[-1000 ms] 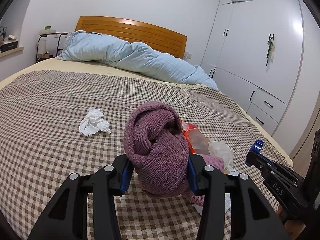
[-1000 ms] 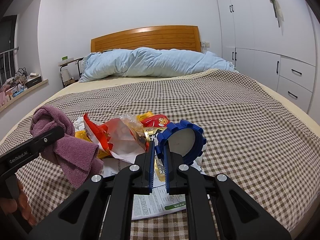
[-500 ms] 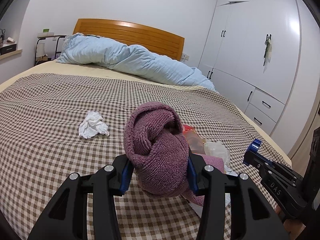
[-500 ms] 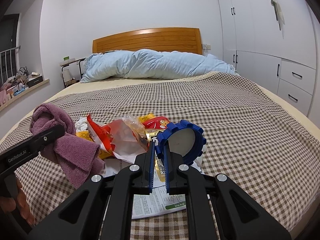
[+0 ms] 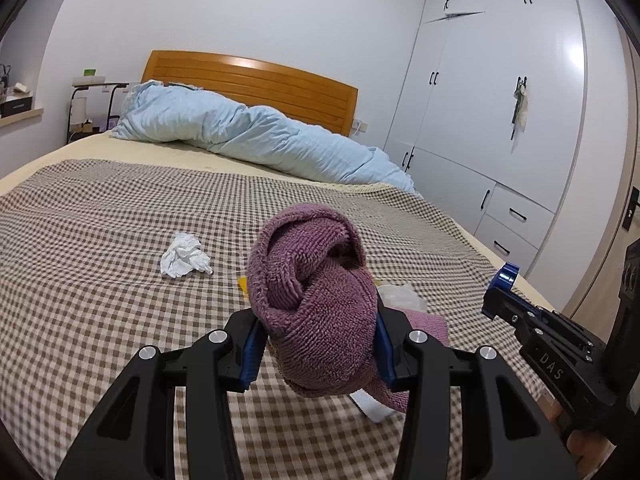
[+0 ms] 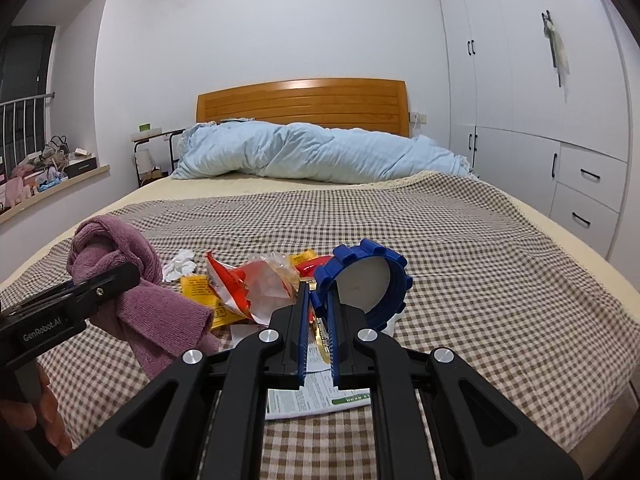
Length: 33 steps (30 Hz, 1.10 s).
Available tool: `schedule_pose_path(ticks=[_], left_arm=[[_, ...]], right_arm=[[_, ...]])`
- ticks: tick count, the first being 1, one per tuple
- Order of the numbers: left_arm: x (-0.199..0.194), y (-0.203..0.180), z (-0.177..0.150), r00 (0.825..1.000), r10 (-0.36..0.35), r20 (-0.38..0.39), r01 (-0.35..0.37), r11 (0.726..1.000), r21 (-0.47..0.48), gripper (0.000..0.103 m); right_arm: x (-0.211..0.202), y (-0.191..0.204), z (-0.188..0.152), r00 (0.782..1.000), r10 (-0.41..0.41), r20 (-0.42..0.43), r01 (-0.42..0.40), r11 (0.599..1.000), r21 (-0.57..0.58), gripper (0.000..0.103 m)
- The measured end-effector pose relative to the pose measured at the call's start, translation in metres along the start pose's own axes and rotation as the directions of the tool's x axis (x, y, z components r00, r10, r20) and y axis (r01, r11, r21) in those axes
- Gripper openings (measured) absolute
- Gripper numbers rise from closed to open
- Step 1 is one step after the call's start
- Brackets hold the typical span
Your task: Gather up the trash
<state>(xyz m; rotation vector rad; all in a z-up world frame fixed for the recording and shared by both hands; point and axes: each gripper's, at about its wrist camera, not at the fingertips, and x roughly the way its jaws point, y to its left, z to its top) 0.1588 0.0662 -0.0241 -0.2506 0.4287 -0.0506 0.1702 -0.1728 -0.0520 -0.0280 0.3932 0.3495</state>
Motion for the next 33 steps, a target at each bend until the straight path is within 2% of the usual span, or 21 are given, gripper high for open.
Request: schedule_pose_path(ticks=[18, 33], left_arm=[[-0.081, -0.024, -0.009, 1.0, -0.01, 0.023, 0.009, 0.999, 0.054, 0.043], [-0.123, -0.045, -0.029, 1.0, -0.024, 0.02, 0.022, 0.995, 0.093, 0.043]], right_arm=[[-0.069, 0.006, -0.021, 1.0, -0.008, 0.002, 0.008, 1.0, 0.001, 0.009], [-0.118, 0.008, -0.036, 1.0, -0.015, 0.013, 0.015, 1.0, -0.007, 0.009]])
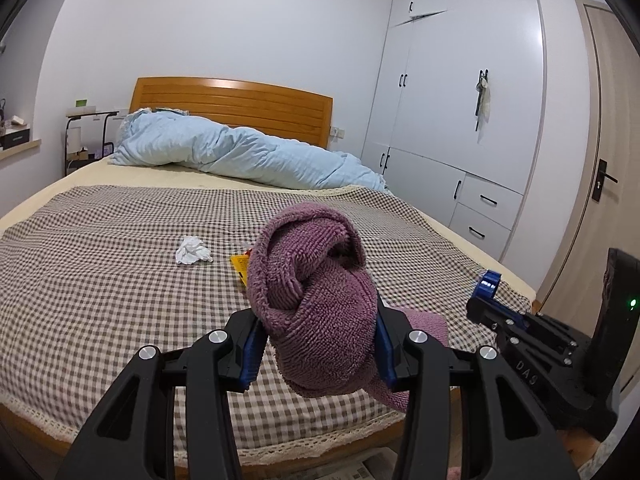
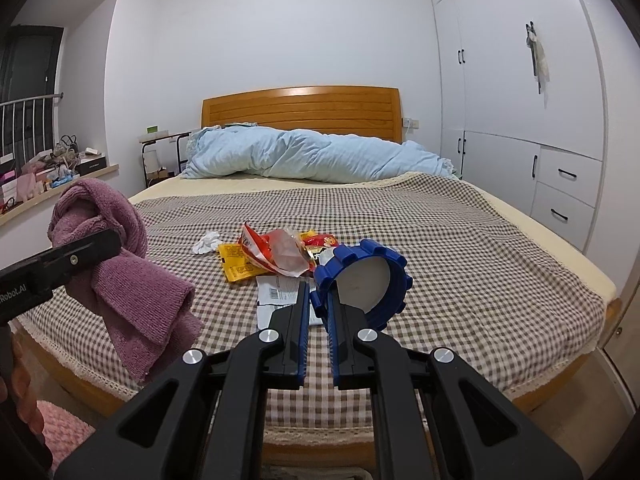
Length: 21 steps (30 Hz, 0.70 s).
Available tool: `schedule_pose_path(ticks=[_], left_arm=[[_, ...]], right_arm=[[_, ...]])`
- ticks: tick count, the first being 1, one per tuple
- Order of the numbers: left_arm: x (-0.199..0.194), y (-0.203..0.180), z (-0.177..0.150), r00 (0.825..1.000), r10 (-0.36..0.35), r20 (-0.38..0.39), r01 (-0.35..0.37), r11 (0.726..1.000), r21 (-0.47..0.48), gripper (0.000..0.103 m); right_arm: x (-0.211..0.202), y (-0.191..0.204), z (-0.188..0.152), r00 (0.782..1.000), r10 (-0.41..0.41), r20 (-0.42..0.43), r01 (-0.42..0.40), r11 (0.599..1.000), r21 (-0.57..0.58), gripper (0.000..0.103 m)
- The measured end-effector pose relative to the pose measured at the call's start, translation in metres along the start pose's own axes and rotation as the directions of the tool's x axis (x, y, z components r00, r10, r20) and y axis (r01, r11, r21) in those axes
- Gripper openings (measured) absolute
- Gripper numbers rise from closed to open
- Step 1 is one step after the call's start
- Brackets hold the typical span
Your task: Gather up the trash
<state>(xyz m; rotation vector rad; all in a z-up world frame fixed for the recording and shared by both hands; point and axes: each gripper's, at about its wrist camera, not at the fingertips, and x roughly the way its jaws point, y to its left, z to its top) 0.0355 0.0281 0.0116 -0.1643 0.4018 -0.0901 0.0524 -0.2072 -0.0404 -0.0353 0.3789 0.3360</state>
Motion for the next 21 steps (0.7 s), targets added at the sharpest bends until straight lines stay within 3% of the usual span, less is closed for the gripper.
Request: schedule_pose_path(ticks=[21], left_arm=[[-0.029, -0.013, -0.028, 0.999, -0.025, -0.026, 0.026, 0.999, 0.036, 0.043]], right_arm=[[-0.032, -0.003, -0.028, 1.0, -0.01, -0.025, 0.01, 1.0, -0.017, 0.009]])
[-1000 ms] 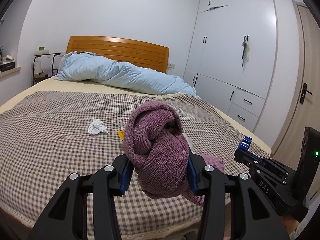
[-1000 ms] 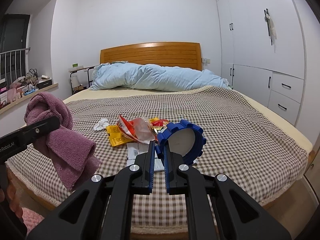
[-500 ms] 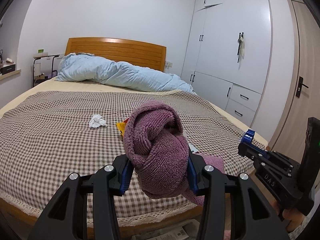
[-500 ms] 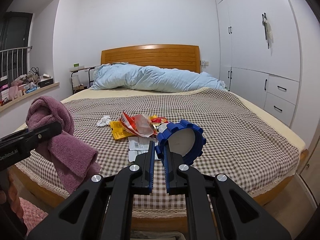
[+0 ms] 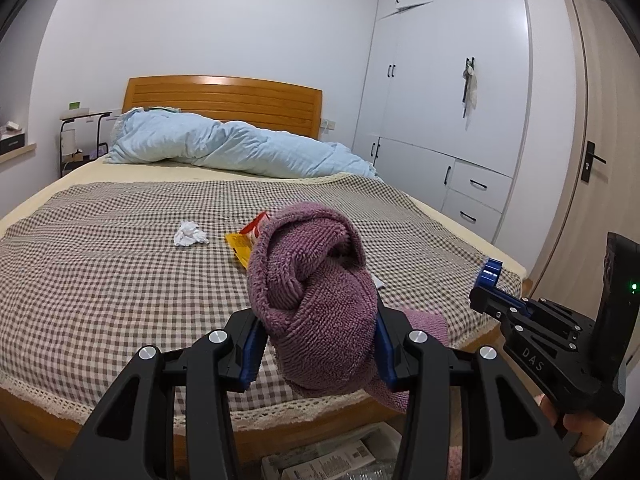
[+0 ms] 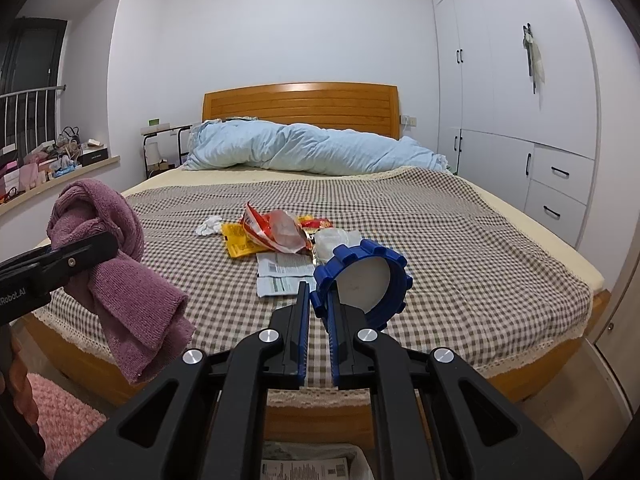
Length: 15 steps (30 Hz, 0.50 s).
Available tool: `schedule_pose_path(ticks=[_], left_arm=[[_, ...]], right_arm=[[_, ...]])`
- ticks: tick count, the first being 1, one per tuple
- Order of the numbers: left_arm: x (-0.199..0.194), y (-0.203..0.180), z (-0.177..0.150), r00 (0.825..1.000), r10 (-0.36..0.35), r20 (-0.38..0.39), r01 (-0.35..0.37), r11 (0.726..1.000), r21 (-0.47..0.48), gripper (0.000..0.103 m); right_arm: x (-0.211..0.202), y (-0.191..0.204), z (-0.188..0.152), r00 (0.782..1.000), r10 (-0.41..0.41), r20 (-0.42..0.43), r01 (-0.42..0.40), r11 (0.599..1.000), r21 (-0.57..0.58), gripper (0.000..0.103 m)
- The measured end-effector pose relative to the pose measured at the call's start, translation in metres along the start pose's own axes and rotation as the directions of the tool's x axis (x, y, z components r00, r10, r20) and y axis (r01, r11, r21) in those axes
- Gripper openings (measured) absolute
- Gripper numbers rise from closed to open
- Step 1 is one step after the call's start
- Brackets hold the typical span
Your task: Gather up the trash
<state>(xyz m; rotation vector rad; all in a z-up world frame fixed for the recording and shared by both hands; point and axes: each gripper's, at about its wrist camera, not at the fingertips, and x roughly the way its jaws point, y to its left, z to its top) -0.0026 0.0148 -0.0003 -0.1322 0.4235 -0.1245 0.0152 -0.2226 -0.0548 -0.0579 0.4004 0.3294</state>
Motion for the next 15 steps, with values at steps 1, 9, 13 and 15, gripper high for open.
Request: schedule_pose_path(ticks=[1, 9, 13, 15], left_arm=[[0.0, -0.001, -0.001, 1.0, -0.003, -0.002, 0.003, 1.0, 0.003, 0.043], [-0.011, -0.016, -0.014, 1.0, -0.018, -0.003, 0.018, 0.999, 0.041, 0.043], [-0.015, -0.02, -0.021, 0.999, -0.038, -0.013, 0.038, 0.998, 0.045, 0.043], [-0.014, -0.022, -0.027, 0.998, -0.048, -0.027, 0.049, 0.998, 0.049, 0.043]], right_arm=[[-0.002, -0.001, -0.002, 1.0, 0.0, -0.003, 0.0, 1.0, -0.001, 0.009], [-0.016, -0.002, -0.015, 1.0, 0.011, -0.011, -0.011, 1.0, 0.005, 0.009], [-0.023, -0.004, -0.022, 1.0, 0.012, -0.015, -0.012, 1.0, 0.004, 0.009], [-0.026, -0.005, -0.026, 1.0, 0.013, -0.021, -0.013, 1.0, 0.004, 0.009]])
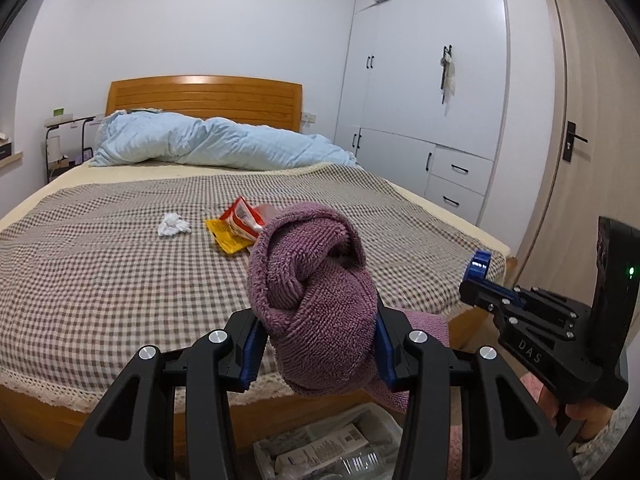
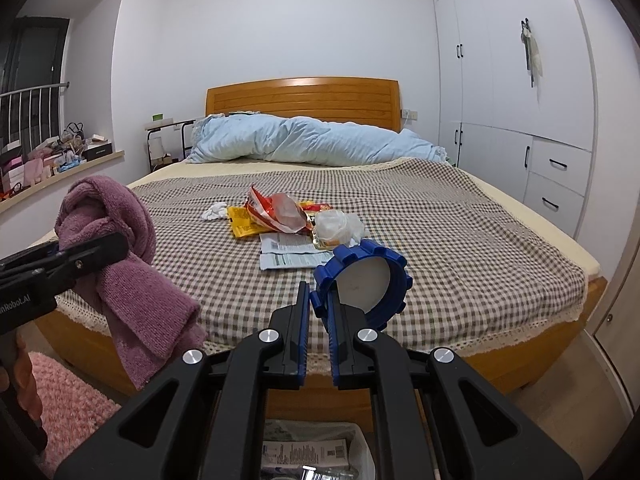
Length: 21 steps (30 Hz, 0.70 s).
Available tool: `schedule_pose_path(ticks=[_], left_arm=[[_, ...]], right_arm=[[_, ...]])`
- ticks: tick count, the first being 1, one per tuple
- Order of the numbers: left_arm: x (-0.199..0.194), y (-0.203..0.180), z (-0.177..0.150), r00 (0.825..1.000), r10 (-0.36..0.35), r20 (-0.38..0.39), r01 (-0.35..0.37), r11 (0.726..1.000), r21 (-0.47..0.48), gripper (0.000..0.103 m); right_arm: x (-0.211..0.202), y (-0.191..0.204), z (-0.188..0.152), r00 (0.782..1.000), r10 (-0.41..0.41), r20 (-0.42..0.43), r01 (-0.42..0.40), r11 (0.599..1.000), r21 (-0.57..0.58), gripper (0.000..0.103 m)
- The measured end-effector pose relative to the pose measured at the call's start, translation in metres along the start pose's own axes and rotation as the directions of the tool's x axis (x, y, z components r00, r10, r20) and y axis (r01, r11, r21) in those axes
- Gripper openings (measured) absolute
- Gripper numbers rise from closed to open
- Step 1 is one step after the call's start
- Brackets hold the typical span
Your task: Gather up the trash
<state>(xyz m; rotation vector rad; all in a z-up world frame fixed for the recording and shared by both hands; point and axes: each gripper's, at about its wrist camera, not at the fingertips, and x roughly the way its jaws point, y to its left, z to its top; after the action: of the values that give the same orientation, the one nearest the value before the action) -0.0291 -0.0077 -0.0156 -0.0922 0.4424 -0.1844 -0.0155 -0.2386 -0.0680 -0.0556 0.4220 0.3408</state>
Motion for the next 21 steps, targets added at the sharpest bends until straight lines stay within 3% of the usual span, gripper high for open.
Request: schedule_pose_path(ticks=[21], left_arm=[[0.029, -0.003, -0.067, 0.98, -0.057, -0.19, 0.05, 0.998, -0.041, 0.043]], right_arm=[[0.007, -0.003, -0.066, 0.983, -0.005, -0.184, 0.004, 1.0, -0.006, 0.009]])
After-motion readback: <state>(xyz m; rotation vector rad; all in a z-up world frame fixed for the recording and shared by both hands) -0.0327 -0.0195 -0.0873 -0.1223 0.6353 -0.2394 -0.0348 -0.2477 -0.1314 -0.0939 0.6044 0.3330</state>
